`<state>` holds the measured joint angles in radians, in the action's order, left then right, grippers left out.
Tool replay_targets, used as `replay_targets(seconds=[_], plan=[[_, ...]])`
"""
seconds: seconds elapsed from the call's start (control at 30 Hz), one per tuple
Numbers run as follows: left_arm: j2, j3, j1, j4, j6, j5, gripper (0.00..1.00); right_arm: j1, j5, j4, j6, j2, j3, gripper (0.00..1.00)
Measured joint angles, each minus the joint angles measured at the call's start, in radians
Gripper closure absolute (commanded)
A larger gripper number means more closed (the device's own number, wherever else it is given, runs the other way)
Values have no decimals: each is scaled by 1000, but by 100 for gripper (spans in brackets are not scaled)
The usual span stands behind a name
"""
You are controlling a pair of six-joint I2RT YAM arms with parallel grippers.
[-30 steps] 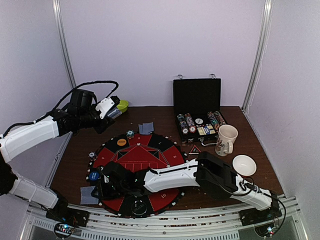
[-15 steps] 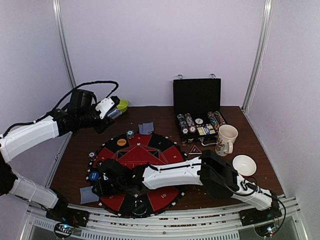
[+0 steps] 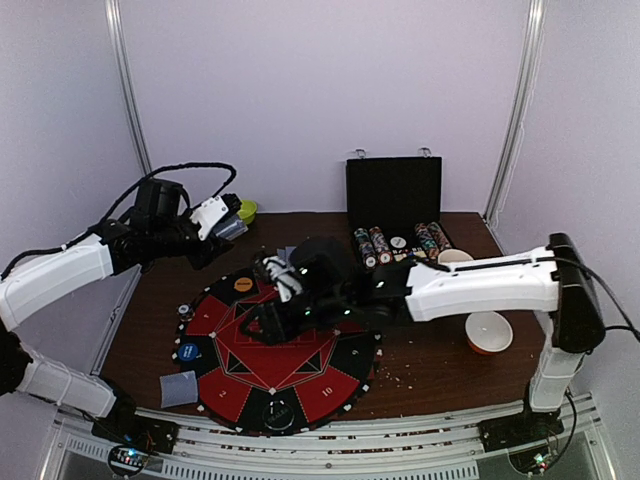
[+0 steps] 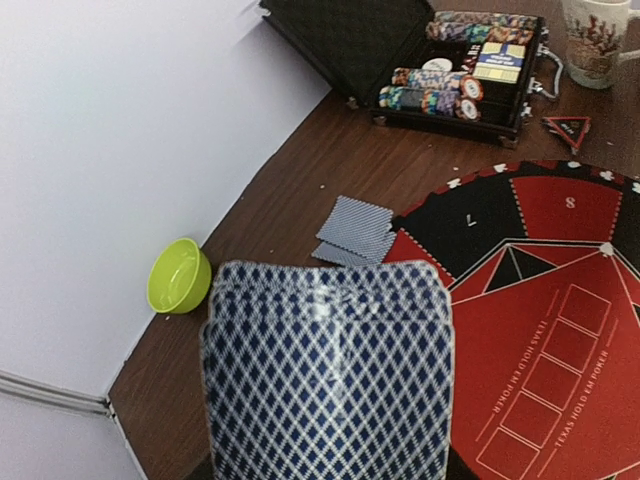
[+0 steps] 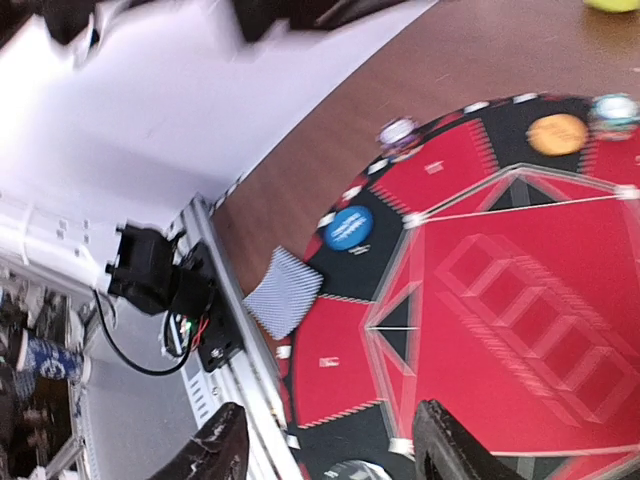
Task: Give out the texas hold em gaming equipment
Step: Pick up the poker card from the face-down deck piles.
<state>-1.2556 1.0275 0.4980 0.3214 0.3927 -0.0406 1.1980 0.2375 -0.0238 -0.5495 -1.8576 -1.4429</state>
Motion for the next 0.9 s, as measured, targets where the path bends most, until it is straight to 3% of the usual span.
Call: replay_targets(seconds=[0.1,0.3,0.6,0.9], plan=[[23,-20,-1,0,26,-79,57,-116,34,36,12,177,159,40],[39,-46,-1,10,89,-246,57,-304,113,131,-19,252,213,37],[40,-61,3,71,165,-363,57,-305,253,88,59,-53,-217,37],[45,-74,6,126,197,-338,57,-306,412,-21,103,-311,-470,38]])
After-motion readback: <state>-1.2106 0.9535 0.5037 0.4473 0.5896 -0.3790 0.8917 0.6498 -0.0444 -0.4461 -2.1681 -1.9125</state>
